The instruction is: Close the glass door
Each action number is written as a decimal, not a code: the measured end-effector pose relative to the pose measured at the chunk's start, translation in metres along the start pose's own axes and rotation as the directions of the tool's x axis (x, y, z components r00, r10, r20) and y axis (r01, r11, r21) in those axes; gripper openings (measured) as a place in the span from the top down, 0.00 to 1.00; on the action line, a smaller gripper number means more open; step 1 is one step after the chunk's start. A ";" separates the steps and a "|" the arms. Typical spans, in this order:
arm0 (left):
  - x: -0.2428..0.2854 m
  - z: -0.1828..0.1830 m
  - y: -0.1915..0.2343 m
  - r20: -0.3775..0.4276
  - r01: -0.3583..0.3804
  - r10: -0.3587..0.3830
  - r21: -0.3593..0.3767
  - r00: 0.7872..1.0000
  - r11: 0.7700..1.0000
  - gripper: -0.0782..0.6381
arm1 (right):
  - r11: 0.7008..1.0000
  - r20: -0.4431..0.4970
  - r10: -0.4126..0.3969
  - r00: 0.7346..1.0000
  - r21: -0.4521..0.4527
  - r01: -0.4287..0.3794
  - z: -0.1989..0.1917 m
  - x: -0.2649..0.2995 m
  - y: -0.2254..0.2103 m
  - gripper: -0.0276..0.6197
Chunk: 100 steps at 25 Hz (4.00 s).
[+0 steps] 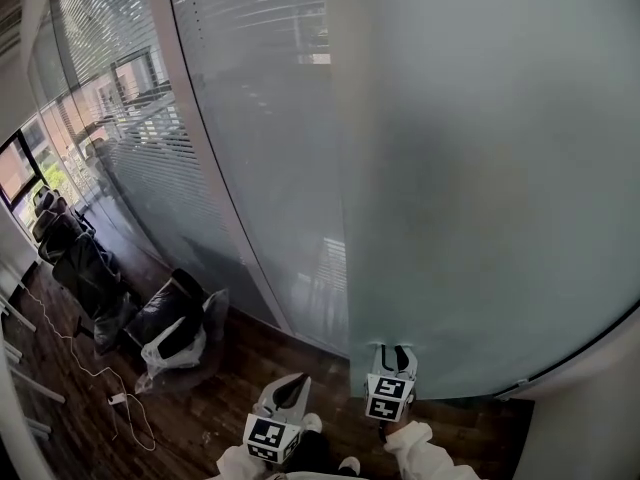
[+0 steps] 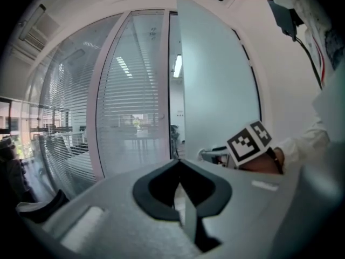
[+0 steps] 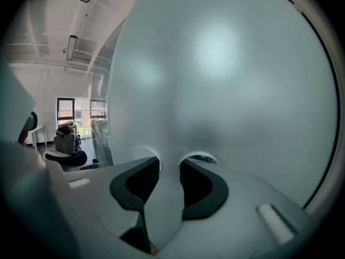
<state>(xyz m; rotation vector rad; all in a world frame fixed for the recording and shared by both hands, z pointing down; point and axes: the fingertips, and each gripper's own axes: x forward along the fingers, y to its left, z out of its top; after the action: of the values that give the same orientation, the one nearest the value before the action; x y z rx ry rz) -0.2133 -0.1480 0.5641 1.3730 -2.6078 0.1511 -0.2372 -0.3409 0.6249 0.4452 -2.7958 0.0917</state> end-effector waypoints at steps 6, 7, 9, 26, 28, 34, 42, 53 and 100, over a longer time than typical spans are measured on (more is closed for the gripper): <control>0.030 0.000 0.022 0.011 0.041 -0.041 -0.010 0.999 0.999 0.89 | 0.998 0.002 -0.056 0.998 0.013 0.056 -0.002 0.020 -0.008 0.77; 0.036 0.001 0.026 0.010 0.051 -0.051 -0.012 0.999 0.999 0.89 | 0.998 0.004 -0.066 0.998 0.009 0.066 -0.002 0.023 -0.009 0.77; 0.050 0.004 0.034 0.012 0.074 -0.074 -0.013 0.997 0.997 0.89 | 0.997 -0.007 -0.078 0.997 0.006 0.078 -0.002 0.028 -0.012 0.77; 0.139 0.027 0.073 0.028 0.293 -0.293 0.010 0.956 0.956 0.89 | 0.981 -0.004 -0.187 0.982 0.056 0.187 0.006 0.059 -0.034 0.76; 0.145 0.028 0.079 0.031 0.311 -0.311 0.010 0.950 0.950 0.89 | 0.980 -0.008 -0.189 0.982 0.057 0.189 0.007 0.063 -0.036 0.76; 0.160 0.020 0.094 0.022 0.354 -0.355 0.007 0.935 0.935 0.89 | 0.974 -0.009 -0.214 0.977 0.072 0.214 0.010 0.072 -0.046 0.76; 0.171 0.012 0.102 0.004 0.397 -0.397 -0.015 0.918 0.918 0.89 | 0.967 -0.028 -0.238 0.971 0.082 0.240 0.016 0.091 -0.053 0.76; 0.192 0.024 0.109 0.012 0.389 -0.388 -0.013 0.921 0.921 0.89 | 0.959 -0.029 -0.264 0.964 0.100 0.266 0.028 0.111 -0.072 0.76; 0.241 0.037 0.128 0.026 0.346 -0.345 -0.008 0.938 0.938 0.89 | 0.956 -0.018 -0.279 0.960 0.085 0.279 0.044 0.179 -0.102 0.76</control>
<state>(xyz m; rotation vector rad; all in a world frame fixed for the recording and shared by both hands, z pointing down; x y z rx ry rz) -0.4565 -0.2764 0.5790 1.8097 -2.3312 0.0665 -0.3801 -0.4954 0.6404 0.8542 -2.6988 0.1504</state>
